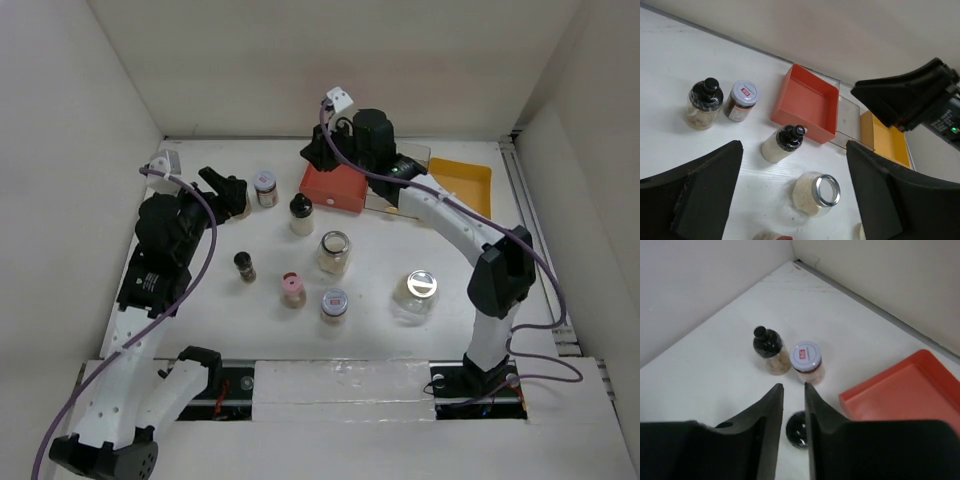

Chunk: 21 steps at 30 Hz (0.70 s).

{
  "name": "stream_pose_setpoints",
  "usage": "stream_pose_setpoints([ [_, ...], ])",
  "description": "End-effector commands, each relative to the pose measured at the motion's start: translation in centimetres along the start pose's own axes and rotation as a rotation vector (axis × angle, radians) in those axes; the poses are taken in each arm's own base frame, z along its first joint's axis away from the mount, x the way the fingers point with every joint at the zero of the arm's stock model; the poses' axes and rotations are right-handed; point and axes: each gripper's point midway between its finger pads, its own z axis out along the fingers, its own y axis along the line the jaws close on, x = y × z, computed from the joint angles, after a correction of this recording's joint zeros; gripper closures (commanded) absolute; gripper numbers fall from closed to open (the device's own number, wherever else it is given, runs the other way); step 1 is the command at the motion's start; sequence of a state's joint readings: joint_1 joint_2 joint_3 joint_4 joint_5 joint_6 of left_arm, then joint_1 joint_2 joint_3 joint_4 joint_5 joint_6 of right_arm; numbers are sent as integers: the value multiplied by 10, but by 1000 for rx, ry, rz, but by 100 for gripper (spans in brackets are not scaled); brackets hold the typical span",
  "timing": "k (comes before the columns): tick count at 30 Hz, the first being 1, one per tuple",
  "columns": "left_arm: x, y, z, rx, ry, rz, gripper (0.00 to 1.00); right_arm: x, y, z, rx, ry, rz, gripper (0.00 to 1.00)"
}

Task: Organize the condiment bottles

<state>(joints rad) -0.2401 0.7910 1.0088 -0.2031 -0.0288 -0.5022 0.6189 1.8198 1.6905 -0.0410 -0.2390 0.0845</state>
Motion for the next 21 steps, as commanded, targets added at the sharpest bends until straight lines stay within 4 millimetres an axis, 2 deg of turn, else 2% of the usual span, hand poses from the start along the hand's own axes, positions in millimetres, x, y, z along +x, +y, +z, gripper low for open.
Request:
stream_pose_setpoints([
  [1,-48,-30,-32,105,-130,40,23,-24,35,23,-80,-41,-38,77],
  [2,-54,-28,-39,94,-162,47,31,-17,45,30,-91,-17,-47,86],
  [3,-63,-30,-46,103,-199,43,39,-33,52,35,-97,-45,-63,93],
  [4,-68,-30,-53,101,-223,53,54,-18,54,49,-97,-17,-74,100],
  [5,-76,-27,-64,89,-272,45,64,-19,64,55,-97,-24,-78,100],
  [8,-87,-20,-75,53,-329,42,92,-16,70,76,-104,-30,-81,100],
  [9,-88,-15,-78,33,-347,37,94,-14,78,81,-129,-31,-83,100],
  [10,-83,-13,-77,31,-339,25,94,-24,81,84,-141,-57,-88,92],
  [11,-80,-10,-77,28,-335,25,91,-12,85,95,-150,-41,-87,69],
  [12,-83,-12,-81,44,-362,20,82,-9,86,99,-159,-35,-86,61],
  [13,-78,-10,-78,39,-351,13,75,-7,94,103,-172,-37,-89,55],
  [14,-73,-4,-77,27,-354,12,68,-12,104,104,-186,-47,-92,43],
  [15,-73,-3,-80,34,-365,10,61,1,102,114,-185,-33,-90,38],
  [16,-74,-1,-81,24,-381,5,58,10,110,118,-198,-8,-89,35],
  [17,-71,1,-78,23,-379,6,57,2,121,119,-213,-27,-94,32],
  [18,-73,0,-83,30,-391,4,57,17,116,130,-198,-11,-91,26],
  [21,-71,0,-82,45,-398,3,52,25,116,141,-171,-15,-93,22],
])
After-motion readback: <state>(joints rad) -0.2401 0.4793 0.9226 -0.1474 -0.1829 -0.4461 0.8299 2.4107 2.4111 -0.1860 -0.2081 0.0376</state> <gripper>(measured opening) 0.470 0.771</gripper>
